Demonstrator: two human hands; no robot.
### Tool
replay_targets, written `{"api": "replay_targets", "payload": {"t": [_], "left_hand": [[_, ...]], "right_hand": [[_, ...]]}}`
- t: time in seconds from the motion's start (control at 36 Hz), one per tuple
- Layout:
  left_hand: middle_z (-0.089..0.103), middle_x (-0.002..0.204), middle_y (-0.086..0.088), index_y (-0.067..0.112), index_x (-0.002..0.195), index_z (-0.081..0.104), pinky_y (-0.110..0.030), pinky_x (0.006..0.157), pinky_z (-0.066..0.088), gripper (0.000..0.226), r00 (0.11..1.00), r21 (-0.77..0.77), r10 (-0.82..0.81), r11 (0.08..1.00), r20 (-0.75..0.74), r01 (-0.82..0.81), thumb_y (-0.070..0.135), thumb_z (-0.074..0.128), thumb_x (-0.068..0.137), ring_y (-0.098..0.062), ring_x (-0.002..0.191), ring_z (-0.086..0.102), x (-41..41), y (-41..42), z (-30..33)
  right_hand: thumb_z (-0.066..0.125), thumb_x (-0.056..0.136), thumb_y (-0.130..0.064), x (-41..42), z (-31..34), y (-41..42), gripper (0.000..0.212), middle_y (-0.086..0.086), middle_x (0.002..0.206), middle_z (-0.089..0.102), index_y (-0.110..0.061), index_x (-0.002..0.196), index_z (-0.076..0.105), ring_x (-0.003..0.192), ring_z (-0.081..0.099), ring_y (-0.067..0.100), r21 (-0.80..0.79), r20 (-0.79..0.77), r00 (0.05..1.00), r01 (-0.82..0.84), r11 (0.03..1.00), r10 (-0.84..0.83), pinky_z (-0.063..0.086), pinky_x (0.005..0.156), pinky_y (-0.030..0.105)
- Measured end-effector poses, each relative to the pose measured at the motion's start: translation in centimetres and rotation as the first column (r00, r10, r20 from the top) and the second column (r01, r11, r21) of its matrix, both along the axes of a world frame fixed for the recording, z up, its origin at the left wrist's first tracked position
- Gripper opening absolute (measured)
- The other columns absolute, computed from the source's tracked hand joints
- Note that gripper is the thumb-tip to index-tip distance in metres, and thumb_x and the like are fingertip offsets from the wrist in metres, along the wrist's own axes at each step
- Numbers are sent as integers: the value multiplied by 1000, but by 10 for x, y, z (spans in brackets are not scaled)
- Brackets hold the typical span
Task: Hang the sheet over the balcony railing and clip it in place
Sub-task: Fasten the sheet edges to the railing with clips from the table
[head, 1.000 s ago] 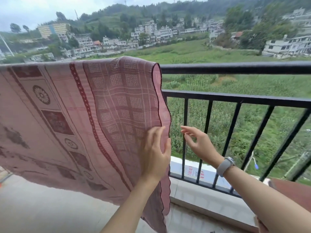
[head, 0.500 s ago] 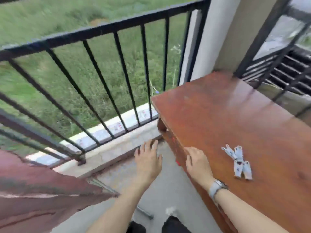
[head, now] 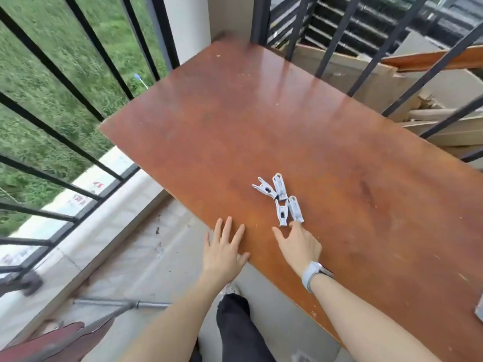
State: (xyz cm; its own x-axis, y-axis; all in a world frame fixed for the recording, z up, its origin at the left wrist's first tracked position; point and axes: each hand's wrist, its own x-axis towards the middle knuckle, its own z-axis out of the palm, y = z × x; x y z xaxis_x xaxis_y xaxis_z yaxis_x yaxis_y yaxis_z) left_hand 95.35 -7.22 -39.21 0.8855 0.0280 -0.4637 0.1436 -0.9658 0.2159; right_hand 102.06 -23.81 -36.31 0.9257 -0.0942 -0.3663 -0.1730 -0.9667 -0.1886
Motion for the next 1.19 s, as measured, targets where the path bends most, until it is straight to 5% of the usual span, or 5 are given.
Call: {"api": "replay_targets", "payload": {"t": [0.36,0.75,0.94,1.03,1.19], "left_hand": [[14,154,-4,22,141,25,-42,110,27,54,988,-238,148,959,-52,-156,36,45,93,-23,141,12,-7,38,26],[59,120,-1,22,132,48,-36,96,37,44,887,-404,367,883,280,-238,32,56,90,-21,115,49,-121,165,83],[63,92,1,22,109,49,-27,80,44,23,485,-678,854,471,190,-564,28,58,89,-20,92,61,-196,200,113],[69,92,3,21,104,43,-35,91,47,19,232,-847,973,137,16,-513,24,56,90,-12,105,60,-221,209,135],[67,85,7,14,98,58,-27,66,49,16,-228,-929,973,-115,-35,-351,14,65,84,-3,76,62,-245,220,180]], "right_hand": [[40,91,-30,-11,8,31,15,13,93,67,-17,93,48,87,59,37,152,-34,998,48,987,-43,35,65,33],[52,90,-34,-72,71,191,24,-5,100,66,-26,111,57,92,59,17,481,31,617,-699,530,786,43,78,30],[64,84,-19,-117,95,268,37,-10,80,60,-26,118,52,65,56,4,737,134,608,-589,331,783,43,65,11],[63,85,-17,-137,99,295,32,-8,79,58,-22,115,53,65,55,8,778,144,556,-574,254,818,43,63,13],[63,84,-23,-166,115,340,29,-13,100,60,-36,108,52,80,55,1,866,110,315,-496,65,943,47,71,23]]}}
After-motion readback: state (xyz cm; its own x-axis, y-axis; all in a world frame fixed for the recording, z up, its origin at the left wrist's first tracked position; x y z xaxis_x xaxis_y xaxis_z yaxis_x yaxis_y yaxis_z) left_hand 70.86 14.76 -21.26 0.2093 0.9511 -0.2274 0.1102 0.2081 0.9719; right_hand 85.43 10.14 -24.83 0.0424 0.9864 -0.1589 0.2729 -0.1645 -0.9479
